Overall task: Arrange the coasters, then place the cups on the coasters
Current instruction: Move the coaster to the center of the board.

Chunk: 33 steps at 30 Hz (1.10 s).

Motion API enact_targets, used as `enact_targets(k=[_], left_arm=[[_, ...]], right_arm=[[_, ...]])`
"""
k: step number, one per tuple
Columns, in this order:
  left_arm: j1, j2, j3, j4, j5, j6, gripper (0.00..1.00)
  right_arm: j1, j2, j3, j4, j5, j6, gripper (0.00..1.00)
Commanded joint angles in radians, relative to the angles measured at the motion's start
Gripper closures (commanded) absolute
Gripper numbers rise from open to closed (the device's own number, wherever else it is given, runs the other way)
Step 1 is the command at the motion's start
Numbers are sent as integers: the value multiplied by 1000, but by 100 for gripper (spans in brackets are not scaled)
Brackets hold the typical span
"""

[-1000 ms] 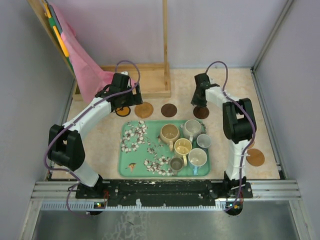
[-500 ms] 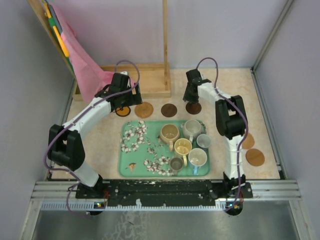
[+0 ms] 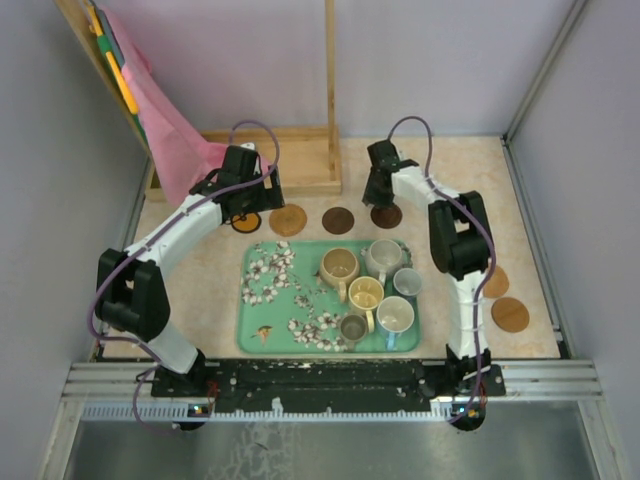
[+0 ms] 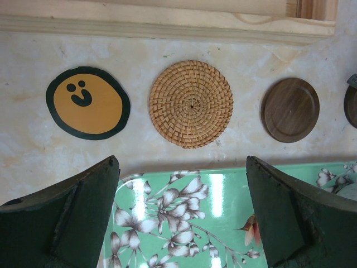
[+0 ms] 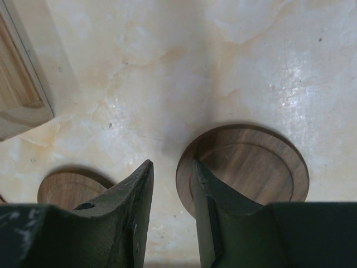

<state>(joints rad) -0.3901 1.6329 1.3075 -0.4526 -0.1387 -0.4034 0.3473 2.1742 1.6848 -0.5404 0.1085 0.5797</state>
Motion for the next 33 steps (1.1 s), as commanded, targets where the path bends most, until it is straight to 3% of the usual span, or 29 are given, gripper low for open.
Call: enact_targets(k=[1, 17, 27, 33], left_arm=[[5, -15, 13, 2, 3, 5, 0], [6, -33, -8, 6, 4, -2, 0], [5, -43, -10, 9, 11, -1, 0], [6, -44, -13, 25, 23, 7, 0]], right_arm=[[47, -16, -57, 3, -54, 33, 66], [71, -87, -98, -7, 16, 43, 65], [-23, -313, -151, -9, 138, 0, 65], [-142, -505, -351, -7, 161, 5, 65]])
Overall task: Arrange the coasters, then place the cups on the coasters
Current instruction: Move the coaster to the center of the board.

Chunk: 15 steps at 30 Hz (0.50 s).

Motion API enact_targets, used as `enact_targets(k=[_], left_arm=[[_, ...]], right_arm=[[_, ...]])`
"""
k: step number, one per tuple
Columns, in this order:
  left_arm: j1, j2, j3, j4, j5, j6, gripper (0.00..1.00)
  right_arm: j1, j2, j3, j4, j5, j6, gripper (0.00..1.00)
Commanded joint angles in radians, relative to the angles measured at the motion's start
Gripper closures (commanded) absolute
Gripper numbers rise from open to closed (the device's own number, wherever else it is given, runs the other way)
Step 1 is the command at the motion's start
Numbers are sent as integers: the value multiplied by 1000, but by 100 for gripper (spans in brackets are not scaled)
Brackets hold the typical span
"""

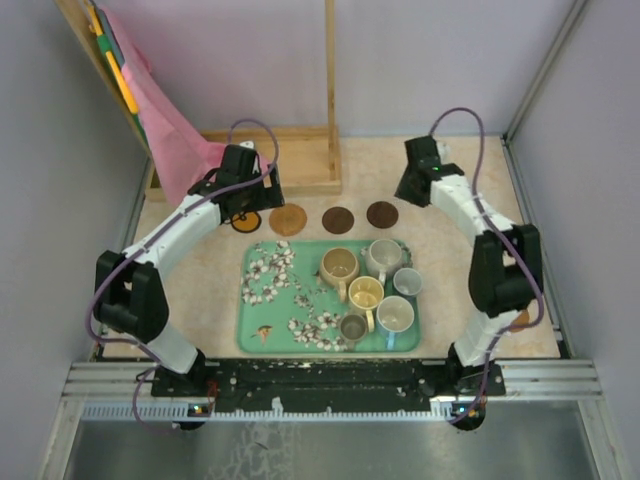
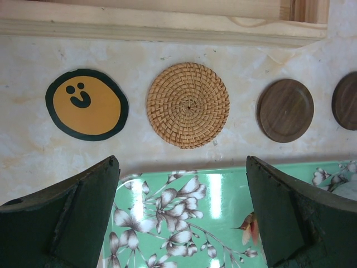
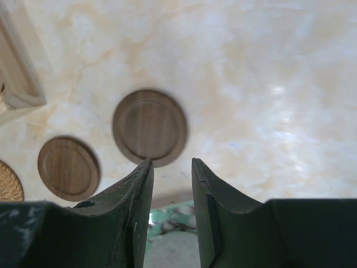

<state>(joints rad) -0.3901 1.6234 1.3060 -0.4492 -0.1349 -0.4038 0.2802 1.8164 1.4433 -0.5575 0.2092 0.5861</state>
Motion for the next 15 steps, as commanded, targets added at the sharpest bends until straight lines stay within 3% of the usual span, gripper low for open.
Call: enact_targets(k=[1, 6, 15], left_arm=[[6, -32, -13, 24, 29, 8, 0], [4, -21, -16, 36, 63, 0, 0], [5, -9, -27, 70, 96, -8, 0]], right_arm=[[-100, -215, -153, 14, 59, -1, 65], [-228, -372, -364, 0, 50, -13, 65], [-503, -533, -556, -76, -18, -38, 65]])
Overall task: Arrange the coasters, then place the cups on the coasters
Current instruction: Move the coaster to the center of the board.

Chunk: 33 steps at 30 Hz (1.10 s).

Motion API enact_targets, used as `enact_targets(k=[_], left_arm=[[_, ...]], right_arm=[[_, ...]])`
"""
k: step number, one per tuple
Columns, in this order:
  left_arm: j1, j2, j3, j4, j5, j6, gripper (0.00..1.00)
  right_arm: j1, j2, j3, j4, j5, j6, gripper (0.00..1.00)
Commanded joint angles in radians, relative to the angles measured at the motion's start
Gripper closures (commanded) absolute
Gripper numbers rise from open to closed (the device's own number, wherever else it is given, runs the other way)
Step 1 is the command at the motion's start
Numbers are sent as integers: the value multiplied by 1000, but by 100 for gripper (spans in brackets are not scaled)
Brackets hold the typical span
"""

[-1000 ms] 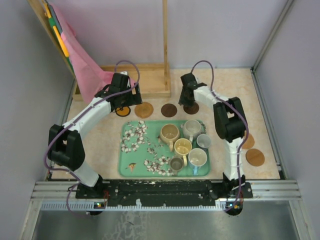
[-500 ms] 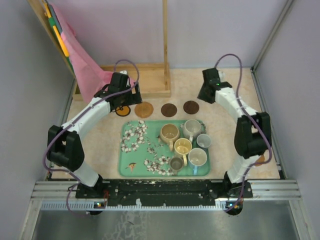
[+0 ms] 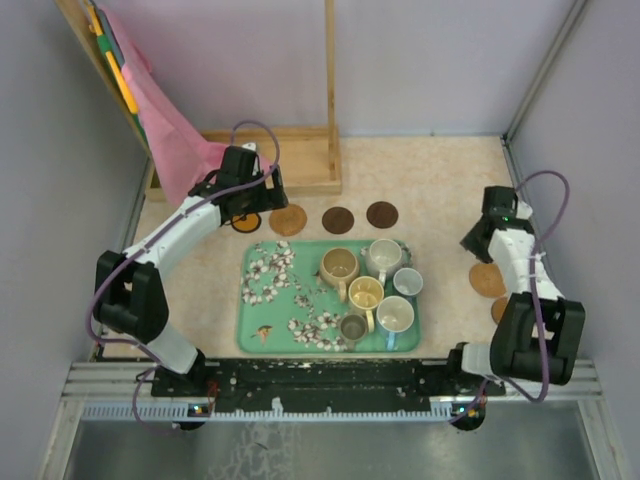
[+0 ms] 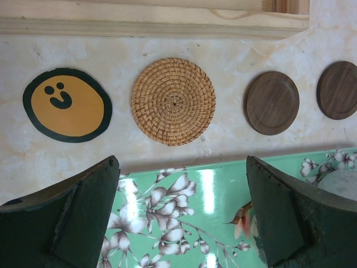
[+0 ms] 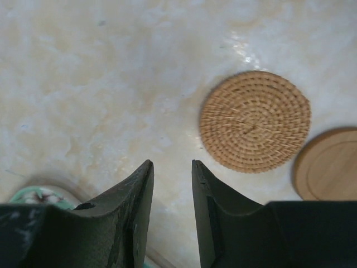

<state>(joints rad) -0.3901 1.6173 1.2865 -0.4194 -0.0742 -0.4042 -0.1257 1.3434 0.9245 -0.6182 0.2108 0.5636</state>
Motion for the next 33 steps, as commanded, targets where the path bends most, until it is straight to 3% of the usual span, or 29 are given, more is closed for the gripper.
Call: enact_targets(k=[1, 5, 12, 20, 33], left_arm=[[4, 0, -9, 43, 39, -9, 0], [5, 4, -13, 47, 50, -11, 0], [3, -9, -28, 59, 57, -10, 0], [4, -11, -26, 57, 67, -12, 0], [5, -7, -7, 35, 42, -3, 0]], right_arm=[[-128, -68, -55, -13, -33, -14, 66], [-232, -77, -103, 2, -77, 7, 66], [-284, 7, -86, 8, -29, 10, 66], [-286, 80, -79, 37, -31, 22, 66], [-283, 245, -58, 112, -166, -18, 66]])
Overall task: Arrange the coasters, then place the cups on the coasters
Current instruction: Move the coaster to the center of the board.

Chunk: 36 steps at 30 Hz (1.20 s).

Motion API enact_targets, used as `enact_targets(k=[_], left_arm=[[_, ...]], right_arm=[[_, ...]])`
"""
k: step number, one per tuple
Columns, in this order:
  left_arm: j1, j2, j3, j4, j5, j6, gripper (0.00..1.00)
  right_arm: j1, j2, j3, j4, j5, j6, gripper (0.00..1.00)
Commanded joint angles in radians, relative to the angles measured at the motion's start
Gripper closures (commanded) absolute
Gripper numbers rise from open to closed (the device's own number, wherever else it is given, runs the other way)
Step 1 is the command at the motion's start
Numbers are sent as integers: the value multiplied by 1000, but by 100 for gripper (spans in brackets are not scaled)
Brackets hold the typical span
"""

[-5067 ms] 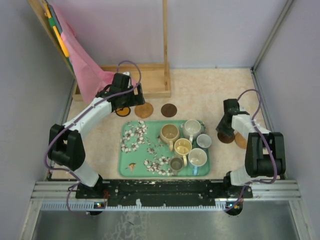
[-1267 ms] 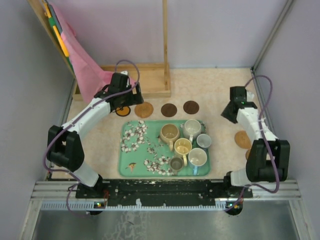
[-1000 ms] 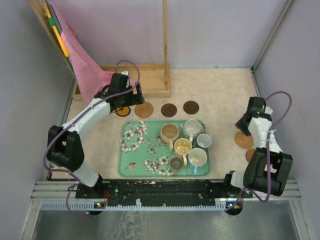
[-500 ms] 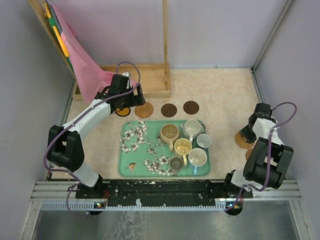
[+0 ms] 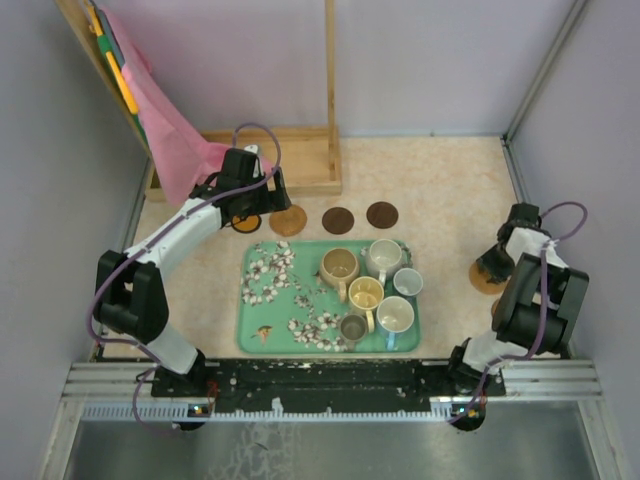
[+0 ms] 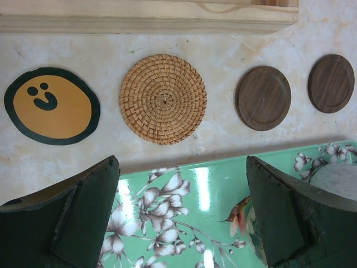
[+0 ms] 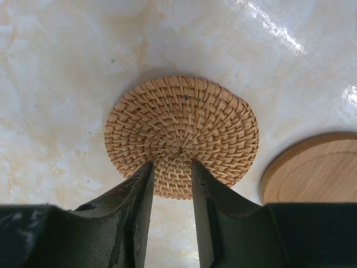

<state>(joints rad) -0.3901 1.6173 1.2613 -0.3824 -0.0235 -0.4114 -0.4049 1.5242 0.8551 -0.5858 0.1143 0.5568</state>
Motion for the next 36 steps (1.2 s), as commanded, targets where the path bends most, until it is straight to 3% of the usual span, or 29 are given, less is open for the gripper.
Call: enact_targets(k=[1, 21, 36], left_arm=[[4, -4, 19, -4, -8, 4, 0], [4, 25, 36, -12, -21, 11, 0], [4, 29, 53, -26, -31, 14, 0]], right_arm=[[-1, 72, 14, 85, -75, -13, 67], [372, 387, 374, 34, -41, -3, 67], [451, 574, 638, -29, -42, -13, 67]])
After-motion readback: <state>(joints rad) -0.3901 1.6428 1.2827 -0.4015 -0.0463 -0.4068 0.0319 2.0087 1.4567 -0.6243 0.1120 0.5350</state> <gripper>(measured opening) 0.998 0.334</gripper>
